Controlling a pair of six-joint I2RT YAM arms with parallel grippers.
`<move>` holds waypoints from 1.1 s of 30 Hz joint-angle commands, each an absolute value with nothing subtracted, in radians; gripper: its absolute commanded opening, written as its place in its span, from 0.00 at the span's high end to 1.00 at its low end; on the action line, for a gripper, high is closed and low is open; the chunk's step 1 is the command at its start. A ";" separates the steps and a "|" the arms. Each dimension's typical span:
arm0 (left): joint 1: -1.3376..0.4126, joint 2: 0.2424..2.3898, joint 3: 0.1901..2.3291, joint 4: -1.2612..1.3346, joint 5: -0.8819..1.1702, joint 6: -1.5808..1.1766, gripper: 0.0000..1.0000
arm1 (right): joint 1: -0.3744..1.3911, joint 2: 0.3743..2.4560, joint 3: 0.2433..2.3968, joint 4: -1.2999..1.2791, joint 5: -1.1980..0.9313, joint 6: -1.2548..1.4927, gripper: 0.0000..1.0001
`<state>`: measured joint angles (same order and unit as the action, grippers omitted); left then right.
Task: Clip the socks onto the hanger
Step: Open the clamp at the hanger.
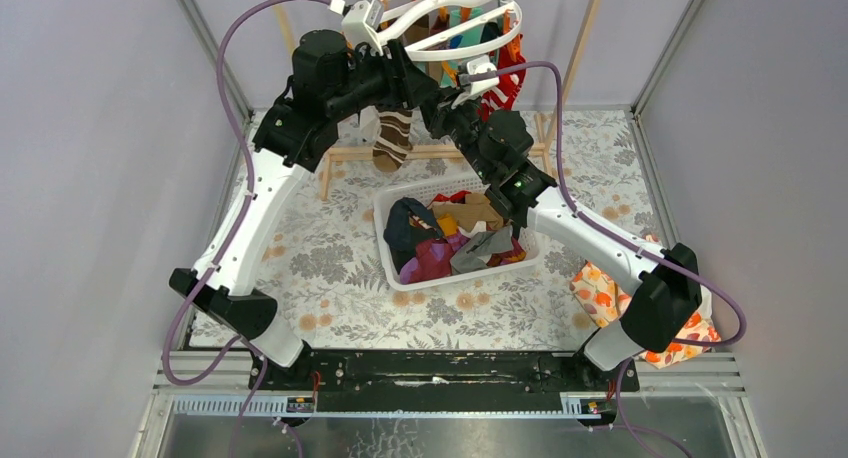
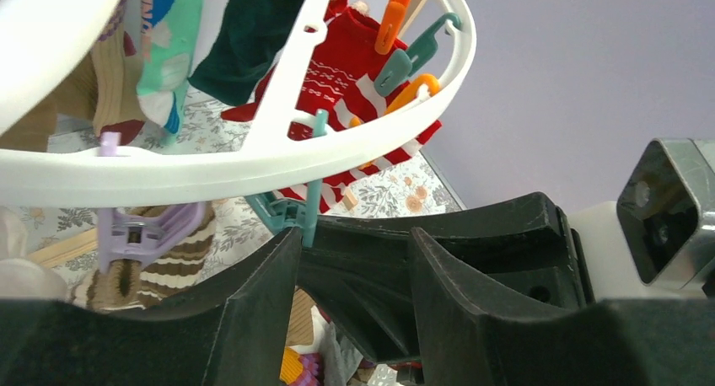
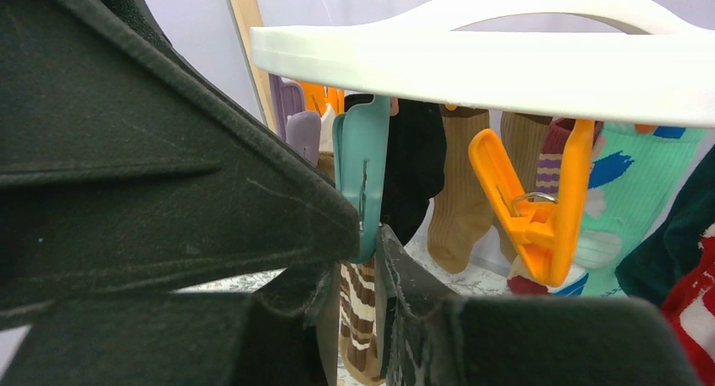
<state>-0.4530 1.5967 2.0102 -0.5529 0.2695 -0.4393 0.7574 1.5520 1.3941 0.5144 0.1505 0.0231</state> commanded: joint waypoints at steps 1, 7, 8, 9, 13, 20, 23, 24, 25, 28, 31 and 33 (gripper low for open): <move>-0.436 1.552 2.001 -0.491 0.243 -0.431 0.43 | 0.778 1.503 1.426 0.566 0.150 0.021 1.00; -0.419 1.534 2.000 -0.498 0.223 -0.410 0.39 | 0.776 1.508 1.436 0.555 0.145 0.026 1.00; -0.418 1.531 1.998 -0.496 0.224 -0.406 0.39 | 0.777 1.507 1.436 0.555 0.143 0.026 1.00; -0.417 1.531 1.997 -0.497 0.227 -0.403 0.38 | 0.776 1.508 1.436 0.555 0.141 0.027 1.00; -0.416 1.543 1.997 -0.489 0.232 -0.403 0.36 | 0.777 1.508 1.441 0.552 0.138 0.036 1.00; -0.401 1.580 2.008 -0.468 0.245 -0.422 0.35 | 0.778 1.505 1.454 0.541 0.113 0.063 1.00; -0.390 1.592 2.025 -0.466 0.250 -0.430 0.34 | 0.777 1.500 1.453 0.538 0.109 0.071 1.00; -0.384 1.596 2.029 -0.463 0.253 -0.433 0.34 | 0.777 1.497 1.451 0.538 0.107 0.073 1.00; -0.380 1.599 2.030 -0.458 0.256 -0.437 0.34 | 0.777 1.495 1.450 0.538 0.103 0.076 1.00; -0.369 1.609 2.036 -0.446 0.277 -0.455 0.33 | 0.776 1.493 1.452 0.538 0.088 0.082 1.00; -0.356 1.621 2.040 -0.426 0.317 -0.488 0.31 | 0.777 1.495 1.454 0.531 0.084 0.086 1.00; -0.348 1.622 2.035 -0.403 0.338 -0.510 0.31 | 0.777 1.497 1.452 0.530 0.083 0.088 1.00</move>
